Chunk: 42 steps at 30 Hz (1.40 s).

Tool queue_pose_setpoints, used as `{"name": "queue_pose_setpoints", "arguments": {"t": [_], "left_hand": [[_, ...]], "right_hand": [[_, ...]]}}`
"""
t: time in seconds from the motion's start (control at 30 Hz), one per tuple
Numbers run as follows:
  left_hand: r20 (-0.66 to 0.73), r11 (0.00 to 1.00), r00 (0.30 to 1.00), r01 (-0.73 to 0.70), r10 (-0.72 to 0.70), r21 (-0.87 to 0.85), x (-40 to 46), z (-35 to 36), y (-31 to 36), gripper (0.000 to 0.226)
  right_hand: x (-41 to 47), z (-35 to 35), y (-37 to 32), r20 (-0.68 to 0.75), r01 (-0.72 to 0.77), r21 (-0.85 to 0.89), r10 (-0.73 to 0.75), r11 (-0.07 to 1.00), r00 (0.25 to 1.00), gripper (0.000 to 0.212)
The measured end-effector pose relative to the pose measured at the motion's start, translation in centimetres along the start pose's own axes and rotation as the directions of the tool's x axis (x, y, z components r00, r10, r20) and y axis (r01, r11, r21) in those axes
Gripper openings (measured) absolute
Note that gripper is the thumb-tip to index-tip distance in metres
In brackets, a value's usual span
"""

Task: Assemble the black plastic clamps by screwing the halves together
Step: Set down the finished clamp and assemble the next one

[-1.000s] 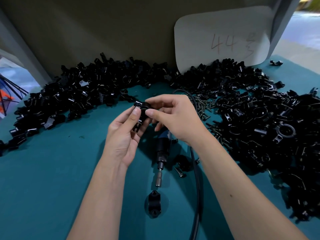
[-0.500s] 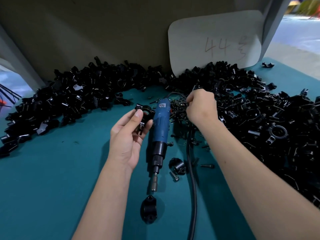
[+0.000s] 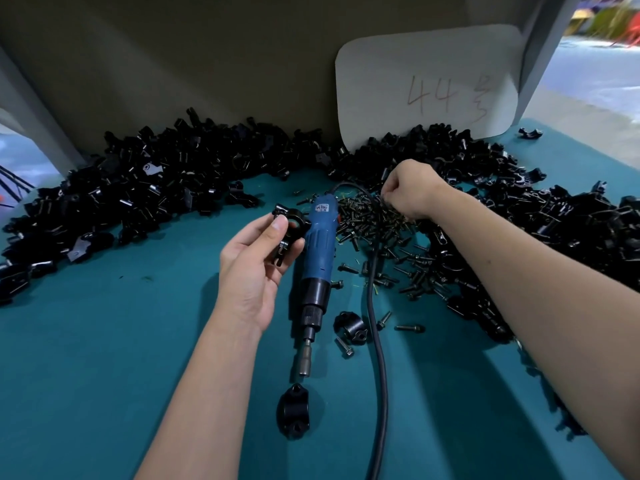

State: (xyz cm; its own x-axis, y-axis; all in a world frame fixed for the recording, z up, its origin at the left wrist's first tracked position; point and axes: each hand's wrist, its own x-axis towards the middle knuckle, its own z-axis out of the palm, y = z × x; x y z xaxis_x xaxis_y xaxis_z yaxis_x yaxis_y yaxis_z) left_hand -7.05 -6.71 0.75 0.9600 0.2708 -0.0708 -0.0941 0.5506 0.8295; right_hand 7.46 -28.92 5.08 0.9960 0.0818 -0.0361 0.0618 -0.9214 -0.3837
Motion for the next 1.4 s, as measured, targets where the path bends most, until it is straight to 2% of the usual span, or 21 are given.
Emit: {"name": "queue_pose_setpoints", "arguments": {"t": [0.13, 0.2, 0.27, 0.37, 0.5, 0.57, 0.63, 0.67, 0.83, 0.93, 1.0, 1.07, 1.1, 1.17, 1.23, 1.4], "left_hand": [[-0.006, 0.999, 1.0, 0.008, -0.008, 0.043, -0.3, 0.2, 0.0, 0.008], [-0.017, 0.999, 1.0, 0.017, -0.016, 0.039, -0.4, 0.2, 0.0, 0.007], [-0.03, 0.999, 0.999, 0.019, -0.018, 0.041, -0.4, 0.2, 0.0, 0.008], [-0.039, 0.999, 0.999, 0.017, -0.015, 0.038, -0.2, 0.1, -0.1, 0.006], [-0.03, 0.999, 1.0, 0.003, -0.001, 0.043, -0.1, -0.2, 0.0, 0.007], [-0.032, 0.999, 0.999, -0.005, 0.007, 0.038, 0.0, -0.4, 0.1, 0.007], [-0.032, 1.0, 0.999, -0.013, 0.014, 0.025, 0.2, -0.6, 0.2, 0.006], [-0.03, 1.0, 0.999, -0.014, 0.015, 0.02, 0.2, -0.6, 0.2, 0.006], [-0.027, 1.0, 1.0, -0.014, 0.014, 0.021, 0.3, -1.0, 0.3, 0.006], [-0.035, 0.999, 0.999, -0.017, 0.018, 0.033, 0.4, -1.3, 0.2, 0.01], [-0.027, 0.999, 0.999, -0.028, 0.029, 0.038, 0.5, -1.2, 0.2, 0.019], [-0.02, 0.996, 0.998, -0.053, 0.054, 0.075, 0.6, -1.2, 0.1, 0.027], [-0.017, 0.992, 0.998, -0.066, 0.068, 0.112, 0.7, -1.2, 0.1, 0.025], [-0.01, 0.979, 0.995, -0.097, 0.1, 0.177, 0.6, -1.2, -0.1, 0.014], [0.003, 0.969, 0.991, -0.134, 0.136, 0.209, 0.7, -1.2, -0.2, 0.015], [0.065, 0.938, 0.982, -0.191, 0.18, 0.29, 0.9, -1.5, -0.4, 0.018]], "right_hand": [[-0.9, 0.4, -0.6, -0.054, 0.095, 0.119, -0.089, 0.988, 0.995, 0.013], [-1.2, 0.5, -1.4, -0.06, 0.179, 0.113, -0.173, 0.977, 0.983, 0.011], [-1.6, 0.6, -2.5, -0.001, 0.245, 0.055, -0.245, 0.968, 0.97, 0.01], [-1.9, 1.1, -3.6, 0.092, 0.205, -0.069, -0.198, 0.976, 0.976, 0.007], [-2.1, 1.6, -4.2, 0.123, 0.148, -0.211, -0.124, 0.966, 0.985, 0.024], [-2.1, 1.7, -3.6, 0.057, 0.12, -0.142, -0.112, 0.983, 0.992, 0.025], [-2.2, 1.8, -2.9, -0.002, 0.128, -0.084, -0.128, 0.988, 0.992, 0.015], [-2.3, 1.9, -2.7, 0.002, 0.133, -0.077, -0.134, 0.988, 0.991, 0.008], [-2.1, 2.3, -2.9, 0.096, 0.115, -0.053, -0.11, 0.992, 0.989, 0.011], [-2.3, 2.2, -2.7, 0.04, 0.099, 0.069, -0.102, 0.993, 0.994, 0.01], [-3.1, 2.0, -2.7, -0.033, 0.107, 0.31, -0.102, 0.945, 0.994, 0.011], [-4.5, 1.8, -3.2, -0.099, 0.179, 0.546, -0.15, 0.819, 0.984, 0.008], [-5.1, 1.7, -3.6, -0.136, 0.235, 0.6, -0.191, 0.765, 0.972, 0.008], [-6.3, 1.6, -4.8, -0.192, 0.34, 0.634, -0.284, 0.695, 0.939, 0.008], [-7.3, 1.8, -5.8, -0.228, 0.407, 0.65, -0.346, 0.642, 0.91, 0.008], [-8.5, 3.7, -7.0, -0.246, 0.438, 0.626, -0.369, 0.645, 0.896, 0.009]]}}
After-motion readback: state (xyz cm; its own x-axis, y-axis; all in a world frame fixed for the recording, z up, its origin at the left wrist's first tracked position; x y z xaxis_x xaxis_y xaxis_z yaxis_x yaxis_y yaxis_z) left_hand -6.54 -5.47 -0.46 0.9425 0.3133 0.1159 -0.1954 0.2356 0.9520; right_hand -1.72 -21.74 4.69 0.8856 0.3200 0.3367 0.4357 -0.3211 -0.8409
